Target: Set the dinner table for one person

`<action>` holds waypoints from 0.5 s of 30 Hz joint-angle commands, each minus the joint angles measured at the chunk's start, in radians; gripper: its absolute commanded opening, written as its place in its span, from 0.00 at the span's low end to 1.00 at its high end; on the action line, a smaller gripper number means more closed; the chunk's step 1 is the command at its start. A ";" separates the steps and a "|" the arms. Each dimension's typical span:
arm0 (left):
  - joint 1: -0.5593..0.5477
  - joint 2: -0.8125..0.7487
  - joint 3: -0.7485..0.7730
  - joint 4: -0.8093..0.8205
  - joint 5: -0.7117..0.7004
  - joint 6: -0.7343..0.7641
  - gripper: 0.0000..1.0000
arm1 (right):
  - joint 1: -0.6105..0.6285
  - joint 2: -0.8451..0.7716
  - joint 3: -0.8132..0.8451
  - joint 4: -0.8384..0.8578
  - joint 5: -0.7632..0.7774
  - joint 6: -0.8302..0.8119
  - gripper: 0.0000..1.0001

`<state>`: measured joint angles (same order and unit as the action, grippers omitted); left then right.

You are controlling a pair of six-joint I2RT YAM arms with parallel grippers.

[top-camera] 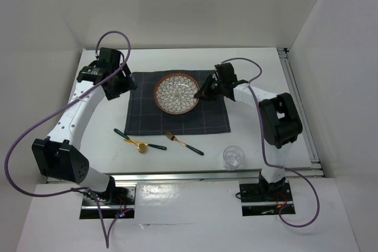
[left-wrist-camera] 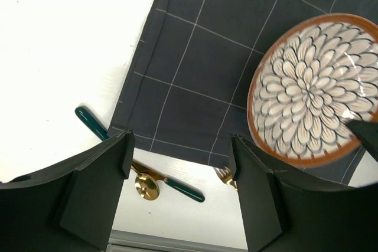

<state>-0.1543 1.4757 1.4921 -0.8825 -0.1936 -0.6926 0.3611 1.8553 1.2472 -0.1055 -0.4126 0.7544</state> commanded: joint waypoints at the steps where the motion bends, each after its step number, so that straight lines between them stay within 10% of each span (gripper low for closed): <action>1: 0.015 -0.034 -0.026 0.001 -0.001 -0.015 0.82 | -0.036 0.062 0.101 0.125 -0.115 0.074 0.00; 11: 0.024 -0.077 -0.076 0.010 0.000 -0.024 0.82 | -0.014 0.134 0.084 0.087 -0.095 0.069 0.00; 14: 0.024 -0.087 -0.076 0.020 0.000 -0.024 0.82 | -0.014 0.118 0.084 0.073 -0.095 0.057 0.30; 15: 0.024 -0.087 -0.076 0.020 0.000 -0.024 0.82 | -0.005 0.107 0.075 0.057 -0.075 0.036 0.59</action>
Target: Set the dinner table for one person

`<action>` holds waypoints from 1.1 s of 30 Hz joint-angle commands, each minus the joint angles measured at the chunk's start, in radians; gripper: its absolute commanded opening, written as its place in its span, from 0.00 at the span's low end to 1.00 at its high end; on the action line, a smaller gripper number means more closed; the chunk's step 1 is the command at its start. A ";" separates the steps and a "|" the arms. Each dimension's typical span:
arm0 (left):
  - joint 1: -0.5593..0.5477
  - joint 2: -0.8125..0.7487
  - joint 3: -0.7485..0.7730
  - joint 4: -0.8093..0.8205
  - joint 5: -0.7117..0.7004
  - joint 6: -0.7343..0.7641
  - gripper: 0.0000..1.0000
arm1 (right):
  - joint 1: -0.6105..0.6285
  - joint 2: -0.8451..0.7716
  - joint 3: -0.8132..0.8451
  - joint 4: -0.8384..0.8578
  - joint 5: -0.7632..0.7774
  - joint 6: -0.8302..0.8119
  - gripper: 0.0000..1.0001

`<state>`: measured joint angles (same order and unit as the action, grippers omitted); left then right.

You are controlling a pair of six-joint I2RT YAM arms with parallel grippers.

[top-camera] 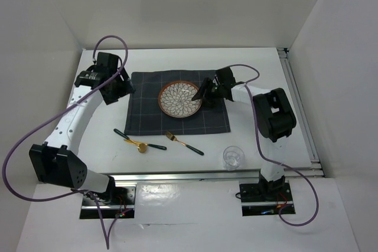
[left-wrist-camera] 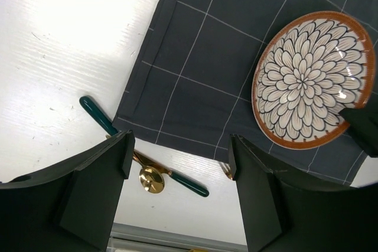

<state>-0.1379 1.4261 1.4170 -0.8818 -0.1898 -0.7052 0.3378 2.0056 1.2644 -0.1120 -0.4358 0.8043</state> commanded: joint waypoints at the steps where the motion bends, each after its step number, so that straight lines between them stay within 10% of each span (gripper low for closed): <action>1: 0.008 -0.038 -0.001 0.020 -0.003 -0.011 0.82 | 0.018 -0.066 0.058 0.029 -0.022 -0.026 0.70; 6: 0.008 -0.016 0.017 0.020 0.006 0.000 0.82 | 0.029 -0.207 0.095 -0.101 0.147 -0.115 0.99; 17: 0.008 -0.007 0.056 0.041 0.047 0.021 0.80 | -0.151 -0.703 -0.018 -0.550 0.566 -0.321 0.99; 33: -0.048 0.030 0.056 0.041 0.078 0.021 0.80 | -0.105 -1.113 -0.454 -0.857 0.379 0.024 0.89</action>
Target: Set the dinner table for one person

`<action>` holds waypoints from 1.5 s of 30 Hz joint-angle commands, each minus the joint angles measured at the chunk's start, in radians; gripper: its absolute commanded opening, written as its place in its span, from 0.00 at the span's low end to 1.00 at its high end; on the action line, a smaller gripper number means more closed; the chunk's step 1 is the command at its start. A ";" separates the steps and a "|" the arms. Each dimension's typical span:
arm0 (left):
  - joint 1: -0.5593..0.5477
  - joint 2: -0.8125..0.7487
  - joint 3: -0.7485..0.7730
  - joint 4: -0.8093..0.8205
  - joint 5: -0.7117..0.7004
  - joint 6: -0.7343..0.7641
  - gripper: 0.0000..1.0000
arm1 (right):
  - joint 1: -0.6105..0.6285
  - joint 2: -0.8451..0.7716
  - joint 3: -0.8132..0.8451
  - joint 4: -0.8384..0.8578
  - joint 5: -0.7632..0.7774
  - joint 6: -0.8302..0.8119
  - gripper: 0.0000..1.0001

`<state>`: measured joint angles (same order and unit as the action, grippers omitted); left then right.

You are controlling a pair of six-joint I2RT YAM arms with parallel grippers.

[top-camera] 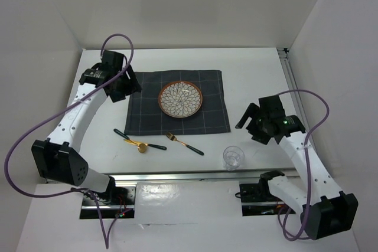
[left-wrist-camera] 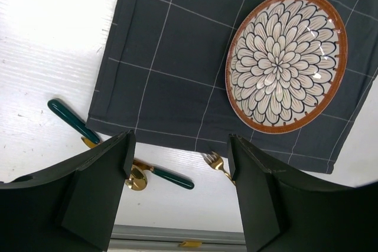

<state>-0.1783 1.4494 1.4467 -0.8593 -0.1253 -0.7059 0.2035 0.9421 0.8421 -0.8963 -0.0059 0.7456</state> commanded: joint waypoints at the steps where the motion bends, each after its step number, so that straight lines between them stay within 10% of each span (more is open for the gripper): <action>1: -0.007 0.006 0.026 0.019 0.013 0.022 0.80 | 0.039 -0.063 -0.061 -0.085 -0.051 0.102 0.89; 30: -0.016 0.016 0.026 0.019 0.013 0.013 0.80 | 0.344 0.072 0.097 -0.110 -0.055 0.012 0.74; 45: -0.016 0.016 0.017 0.019 0.013 0.022 0.80 | 0.660 0.264 0.015 -0.087 0.118 0.248 0.59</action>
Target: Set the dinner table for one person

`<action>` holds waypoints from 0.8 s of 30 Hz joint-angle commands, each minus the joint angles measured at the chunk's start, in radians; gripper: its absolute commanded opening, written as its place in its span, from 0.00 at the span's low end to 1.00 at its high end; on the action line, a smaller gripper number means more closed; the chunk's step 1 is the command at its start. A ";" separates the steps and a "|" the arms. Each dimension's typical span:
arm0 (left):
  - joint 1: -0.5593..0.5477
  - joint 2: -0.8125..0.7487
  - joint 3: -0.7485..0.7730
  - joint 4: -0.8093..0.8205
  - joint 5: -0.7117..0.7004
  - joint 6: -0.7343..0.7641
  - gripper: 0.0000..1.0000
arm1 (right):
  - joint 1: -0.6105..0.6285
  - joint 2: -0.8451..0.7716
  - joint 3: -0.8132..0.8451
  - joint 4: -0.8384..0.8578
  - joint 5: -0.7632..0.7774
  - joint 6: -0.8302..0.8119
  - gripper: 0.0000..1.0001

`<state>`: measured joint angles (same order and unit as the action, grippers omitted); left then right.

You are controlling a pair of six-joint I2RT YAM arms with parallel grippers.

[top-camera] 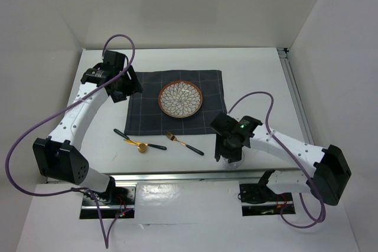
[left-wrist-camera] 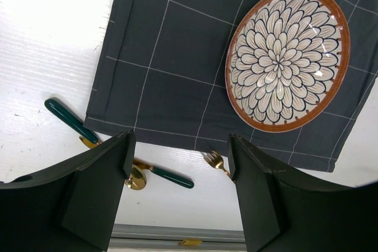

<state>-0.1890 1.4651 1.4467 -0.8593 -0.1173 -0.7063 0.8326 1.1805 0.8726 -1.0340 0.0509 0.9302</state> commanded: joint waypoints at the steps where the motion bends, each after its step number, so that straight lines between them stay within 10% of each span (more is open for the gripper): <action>1: -0.006 0.000 0.017 0.019 0.005 0.022 0.80 | 0.031 0.034 -0.015 0.060 0.061 0.064 0.57; 11: -0.006 0.000 0.017 0.019 -0.004 0.031 0.80 | 0.040 0.114 0.107 0.013 0.200 0.047 0.00; 17: -0.006 0.000 0.017 0.019 -0.024 0.031 0.80 | -0.064 0.214 0.366 -0.043 0.337 -0.167 0.00; 24: -0.006 -0.009 -0.034 0.019 -0.033 0.031 0.82 | -0.399 0.501 0.682 0.265 0.212 -0.527 0.00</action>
<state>-0.1890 1.4647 1.4395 -0.8536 -0.1345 -0.7010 0.5163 1.5715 1.4433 -0.9348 0.2787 0.5930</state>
